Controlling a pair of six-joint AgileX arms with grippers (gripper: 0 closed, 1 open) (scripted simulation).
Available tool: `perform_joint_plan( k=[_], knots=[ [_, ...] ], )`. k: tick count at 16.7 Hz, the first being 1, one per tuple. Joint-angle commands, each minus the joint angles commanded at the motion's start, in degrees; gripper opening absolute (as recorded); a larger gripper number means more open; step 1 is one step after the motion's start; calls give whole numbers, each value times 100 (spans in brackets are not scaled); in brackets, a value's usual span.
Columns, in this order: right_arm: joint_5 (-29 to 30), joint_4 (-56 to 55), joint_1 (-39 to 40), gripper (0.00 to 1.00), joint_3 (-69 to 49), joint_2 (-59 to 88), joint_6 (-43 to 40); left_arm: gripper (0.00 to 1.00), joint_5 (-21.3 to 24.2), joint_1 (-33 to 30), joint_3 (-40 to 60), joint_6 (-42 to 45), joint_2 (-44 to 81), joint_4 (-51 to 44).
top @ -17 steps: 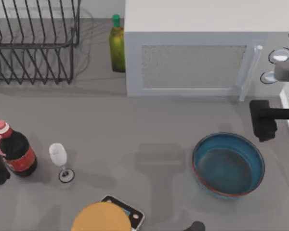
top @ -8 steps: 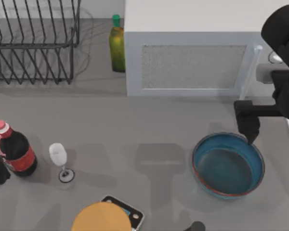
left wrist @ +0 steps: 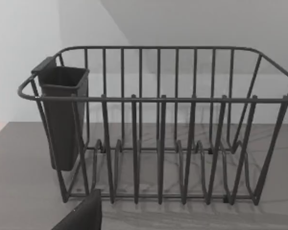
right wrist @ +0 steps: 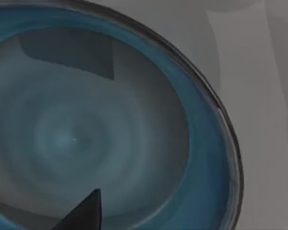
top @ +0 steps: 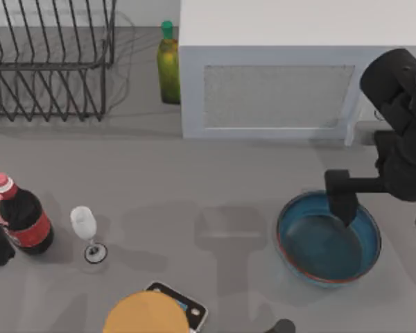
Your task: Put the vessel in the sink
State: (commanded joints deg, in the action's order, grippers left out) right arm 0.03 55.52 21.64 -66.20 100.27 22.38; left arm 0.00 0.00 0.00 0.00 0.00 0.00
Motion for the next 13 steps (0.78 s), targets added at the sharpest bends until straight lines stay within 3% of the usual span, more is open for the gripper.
perform_joint_plan(
  k=[4, 9, 13],
  knots=[
    [1, -888, 17, 100, 604, 304, 22, 100, 0, 0, 0, 0, 0, 0],
    [1, -979, 20, 100, 677, 343, 26, 100, 0, 0, 0, 0, 0, 0],
    [1, -979, 20, 70, 677, 343, 26, 100, 0, 0, 0, 0, 0, 0]
  ],
)
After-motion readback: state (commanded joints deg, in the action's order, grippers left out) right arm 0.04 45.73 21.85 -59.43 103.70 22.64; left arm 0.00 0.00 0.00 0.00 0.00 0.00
